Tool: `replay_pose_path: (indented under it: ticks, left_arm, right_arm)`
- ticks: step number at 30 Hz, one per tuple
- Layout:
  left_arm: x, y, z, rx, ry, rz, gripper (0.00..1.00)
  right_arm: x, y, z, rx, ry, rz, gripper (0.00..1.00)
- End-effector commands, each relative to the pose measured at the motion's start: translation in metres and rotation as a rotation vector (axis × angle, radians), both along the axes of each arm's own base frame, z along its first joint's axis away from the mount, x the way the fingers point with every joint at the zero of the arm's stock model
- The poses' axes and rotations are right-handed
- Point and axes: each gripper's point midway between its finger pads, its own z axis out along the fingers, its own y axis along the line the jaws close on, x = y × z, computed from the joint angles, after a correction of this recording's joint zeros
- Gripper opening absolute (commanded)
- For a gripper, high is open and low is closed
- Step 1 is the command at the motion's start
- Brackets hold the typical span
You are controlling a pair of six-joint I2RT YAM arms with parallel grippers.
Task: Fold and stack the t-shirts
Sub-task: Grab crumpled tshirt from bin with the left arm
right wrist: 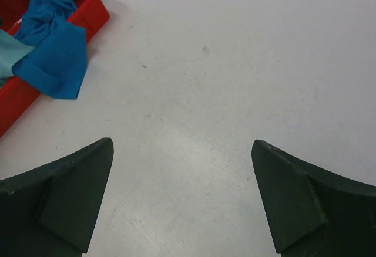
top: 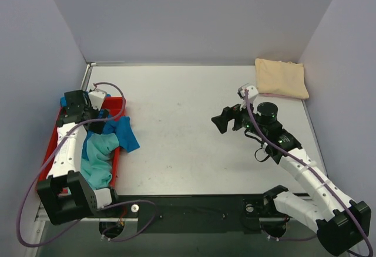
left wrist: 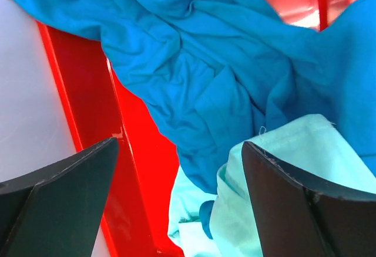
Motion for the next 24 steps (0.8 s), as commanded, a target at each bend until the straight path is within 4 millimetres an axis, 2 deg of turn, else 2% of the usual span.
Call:
replay_pose_path:
  ticks: [1,2,5,8,10,11,14,18,20,22,23,24]
  left_arm:
    - [0.022,0.028,0.0,0.081,0.025,0.099,0.97]
    - [0.031,0.03,0.001,0.058,0.001,0.138,0.97]
    - [0.074,0.037,0.021,0.009,-0.117,0.218,0.97]
    - [0.097,0.032,0.017,-0.075,-0.138,0.248,0.97]
    - [0.109,0.026,-0.002,-0.133,-0.08,0.246,0.94]
    - [0.113,0.021,-0.019,-0.169,-0.025,0.233,0.94]
    - [0.117,0.02,-0.051,-0.196,0.055,0.248,0.91]
    - [0.12,0.039,-0.084,-0.116,0.079,0.31,0.86]
    - [0.123,0.049,-0.089,-0.066,0.058,0.337,0.83]
    - [0.128,0.054,-0.093,-0.047,0.04,0.341,0.74]
    - [0.132,0.055,-0.092,-0.043,0.025,0.34,0.6]
    - [0.134,0.056,-0.092,-0.042,0.018,0.341,0.5]
  right_arm:
    - [-0.005,0.002,-0.003,-0.073,-0.008,0.018,0.98]
    - [-0.004,0.003,-0.006,-0.077,0.001,0.018,0.98]
    - [-0.005,0.009,-0.009,-0.079,0.017,0.037,0.98]
    - [-0.006,0.016,-0.014,-0.101,0.038,0.061,0.97]
    - [-0.006,0.017,-0.019,-0.12,0.048,0.067,0.97]
    - [-0.004,0.017,-0.019,-0.125,0.042,0.063,0.97]
    - [0.001,0.018,-0.025,-0.142,0.056,0.057,0.97]
    - [0.006,0.024,-0.03,-0.174,0.088,0.071,0.97]
    - [0.007,0.028,-0.033,-0.193,0.094,0.087,0.97]
    - [0.008,0.033,-0.032,-0.207,0.085,0.107,0.96]
    - [0.008,0.036,-0.032,-0.214,0.083,0.114,0.96]
    - [0.008,0.038,-0.032,-0.215,0.084,0.119,0.96]
